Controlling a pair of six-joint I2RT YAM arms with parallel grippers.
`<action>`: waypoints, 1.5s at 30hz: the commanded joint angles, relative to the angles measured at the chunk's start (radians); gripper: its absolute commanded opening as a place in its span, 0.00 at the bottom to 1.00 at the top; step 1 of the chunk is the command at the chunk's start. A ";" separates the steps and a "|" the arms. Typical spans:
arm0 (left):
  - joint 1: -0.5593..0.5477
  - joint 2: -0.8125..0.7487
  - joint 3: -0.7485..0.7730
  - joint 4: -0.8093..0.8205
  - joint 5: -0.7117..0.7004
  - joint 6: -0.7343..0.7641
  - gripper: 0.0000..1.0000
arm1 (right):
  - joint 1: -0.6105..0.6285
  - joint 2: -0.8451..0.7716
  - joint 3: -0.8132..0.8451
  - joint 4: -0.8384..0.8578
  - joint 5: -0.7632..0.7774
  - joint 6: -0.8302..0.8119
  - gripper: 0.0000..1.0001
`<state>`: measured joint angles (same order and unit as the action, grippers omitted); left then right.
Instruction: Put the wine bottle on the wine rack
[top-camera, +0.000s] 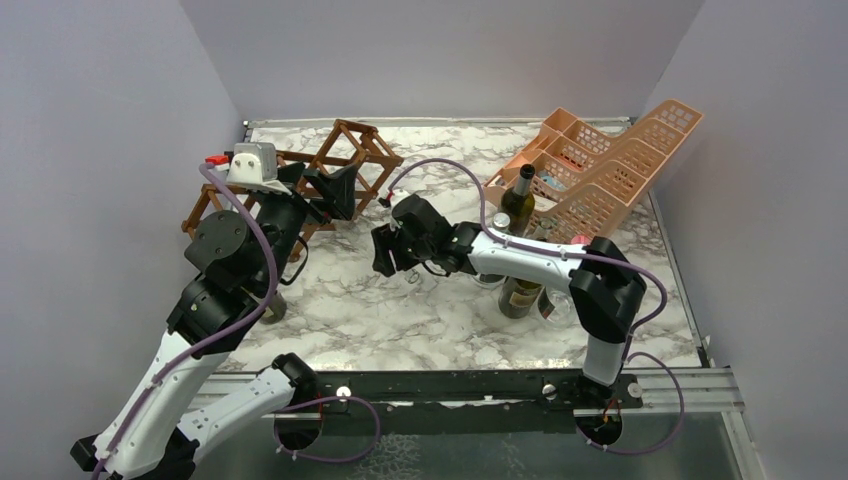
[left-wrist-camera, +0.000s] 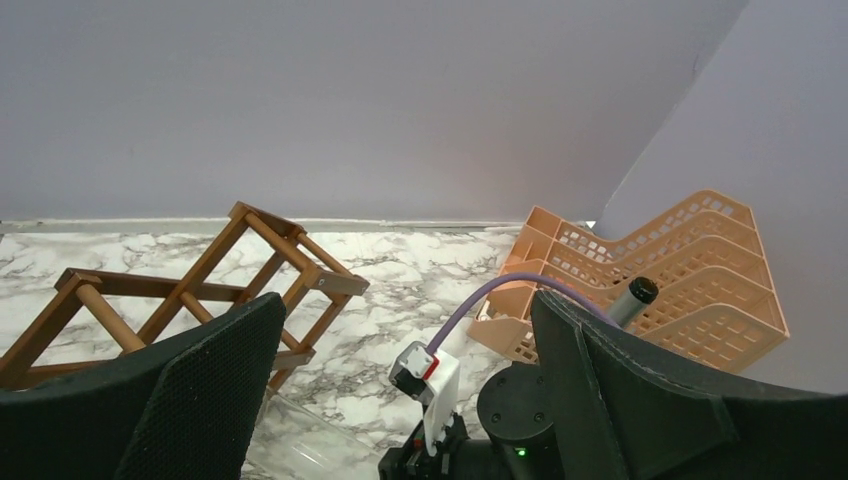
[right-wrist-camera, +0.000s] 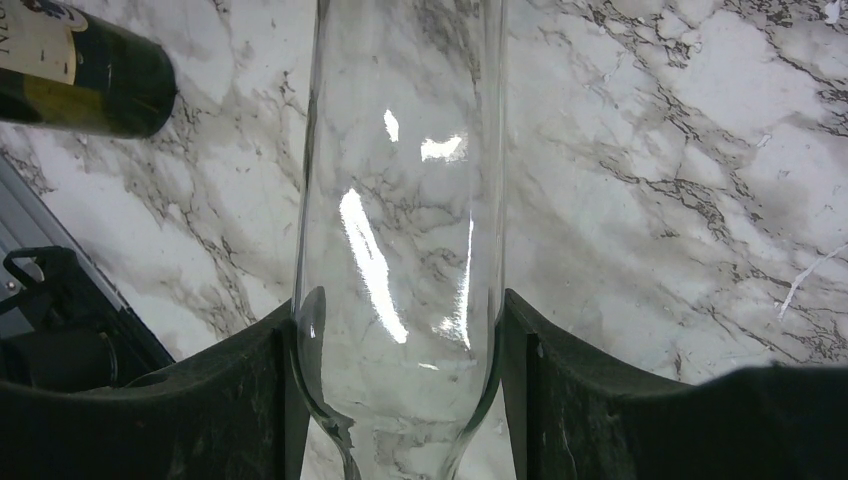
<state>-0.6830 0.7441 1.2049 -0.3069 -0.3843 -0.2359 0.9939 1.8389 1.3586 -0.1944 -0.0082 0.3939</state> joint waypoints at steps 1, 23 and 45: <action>-0.001 0.001 0.037 -0.050 -0.012 -0.010 0.99 | 0.011 0.012 0.055 0.110 0.064 0.032 0.01; -0.001 0.110 0.143 -0.212 0.048 -0.034 0.99 | 0.009 0.208 0.156 0.370 0.169 0.055 0.01; -0.001 0.170 0.205 -0.261 0.051 -0.029 0.99 | -0.042 0.460 0.383 0.392 0.068 0.090 0.04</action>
<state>-0.6830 0.9169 1.3808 -0.5598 -0.3481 -0.2623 0.9661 2.2734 1.6875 0.1001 0.1139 0.4576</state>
